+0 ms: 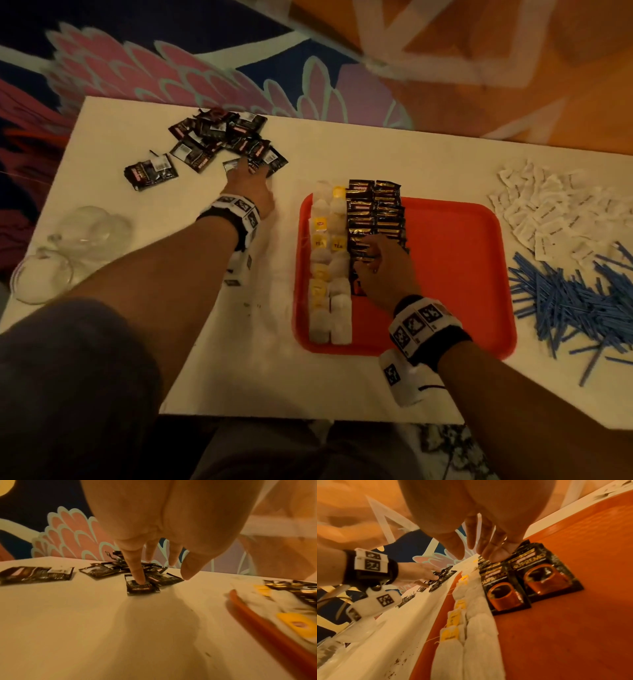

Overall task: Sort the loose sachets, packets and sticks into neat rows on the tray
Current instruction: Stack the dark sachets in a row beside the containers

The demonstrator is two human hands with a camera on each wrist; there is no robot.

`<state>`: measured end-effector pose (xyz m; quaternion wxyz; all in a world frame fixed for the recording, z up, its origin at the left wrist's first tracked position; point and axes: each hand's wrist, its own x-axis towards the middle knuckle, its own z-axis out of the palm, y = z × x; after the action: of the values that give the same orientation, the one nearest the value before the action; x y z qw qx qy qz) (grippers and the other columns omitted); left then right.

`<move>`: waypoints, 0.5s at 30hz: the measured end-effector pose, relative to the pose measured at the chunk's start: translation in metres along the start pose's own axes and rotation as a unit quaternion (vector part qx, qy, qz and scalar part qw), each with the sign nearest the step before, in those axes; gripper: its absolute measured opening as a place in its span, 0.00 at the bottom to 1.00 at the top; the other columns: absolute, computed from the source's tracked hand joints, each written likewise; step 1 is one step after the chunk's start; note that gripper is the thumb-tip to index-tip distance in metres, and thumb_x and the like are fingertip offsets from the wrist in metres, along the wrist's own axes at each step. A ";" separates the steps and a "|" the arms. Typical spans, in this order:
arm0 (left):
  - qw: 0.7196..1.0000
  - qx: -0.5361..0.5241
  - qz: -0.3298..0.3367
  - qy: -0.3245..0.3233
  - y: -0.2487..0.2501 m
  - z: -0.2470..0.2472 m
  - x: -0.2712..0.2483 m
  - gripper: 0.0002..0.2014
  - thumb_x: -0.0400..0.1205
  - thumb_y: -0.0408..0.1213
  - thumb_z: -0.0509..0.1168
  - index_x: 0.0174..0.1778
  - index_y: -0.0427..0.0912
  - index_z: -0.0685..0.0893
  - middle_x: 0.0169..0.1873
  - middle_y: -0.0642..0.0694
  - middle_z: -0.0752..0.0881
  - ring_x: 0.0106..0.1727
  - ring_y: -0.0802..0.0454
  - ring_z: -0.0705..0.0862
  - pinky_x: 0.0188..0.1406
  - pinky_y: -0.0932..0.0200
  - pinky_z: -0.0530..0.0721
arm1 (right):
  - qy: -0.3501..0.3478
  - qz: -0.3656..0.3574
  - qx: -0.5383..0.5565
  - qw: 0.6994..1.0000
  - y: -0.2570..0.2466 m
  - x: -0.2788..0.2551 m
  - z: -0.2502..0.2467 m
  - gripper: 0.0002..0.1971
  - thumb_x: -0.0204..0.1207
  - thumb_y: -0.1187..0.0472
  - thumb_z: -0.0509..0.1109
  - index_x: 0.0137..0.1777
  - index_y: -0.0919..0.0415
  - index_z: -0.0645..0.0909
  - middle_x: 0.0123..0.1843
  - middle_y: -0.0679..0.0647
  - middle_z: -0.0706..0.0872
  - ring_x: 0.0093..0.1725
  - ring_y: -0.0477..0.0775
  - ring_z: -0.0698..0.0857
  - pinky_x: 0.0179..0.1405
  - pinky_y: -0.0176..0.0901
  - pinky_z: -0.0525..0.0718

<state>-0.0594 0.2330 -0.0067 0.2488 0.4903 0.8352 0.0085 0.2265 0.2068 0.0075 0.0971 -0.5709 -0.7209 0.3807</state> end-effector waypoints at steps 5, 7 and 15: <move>0.996 0.040 0.039 -0.067 -0.021 -0.018 0.043 0.38 0.85 0.40 0.61 0.88 0.57 0.49 0.88 0.45 0.38 0.87 0.33 0.39 0.85 0.36 0.52 | -0.008 0.019 -0.007 1.000 -0.028 -0.001 0.032 0.17 0.77 0.62 0.72 0.66 0.54 0.79 0.53 0.48 0.82 0.47 0.47 0.81 0.47 0.39 0.79; 0.991 0.066 0.040 -0.109 -0.030 -0.019 0.051 0.38 0.87 0.41 0.60 0.88 0.59 0.46 0.87 0.46 0.36 0.87 0.33 0.39 0.85 0.34 0.52 | -0.016 0.020 -0.008 1.000 -0.040 0.000 0.043 0.17 0.78 0.62 0.72 0.65 0.53 0.79 0.53 0.48 0.82 0.47 0.46 0.82 0.46 0.39 0.81; 0.985 0.050 0.089 -0.139 -0.076 0.016 0.003 0.33 0.89 0.46 0.55 0.88 0.59 0.47 0.87 0.49 0.35 0.87 0.35 0.40 0.83 0.33 0.58 | -0.067 0.038 -0.018 0.997 -0.086 0.008 0.079 0.17 0.78 0.62 0.71 0.66 0.51 0.79 0.53 0.47 0.83 0.51 0.48 0.82 0.52 0.39 0.80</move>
<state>-0.1154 0.1926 -0.0414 0.3361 0.5706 0.7451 -0.0793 0.1141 0.1746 0.0073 0.0242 -0.5727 -0.7105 0.4081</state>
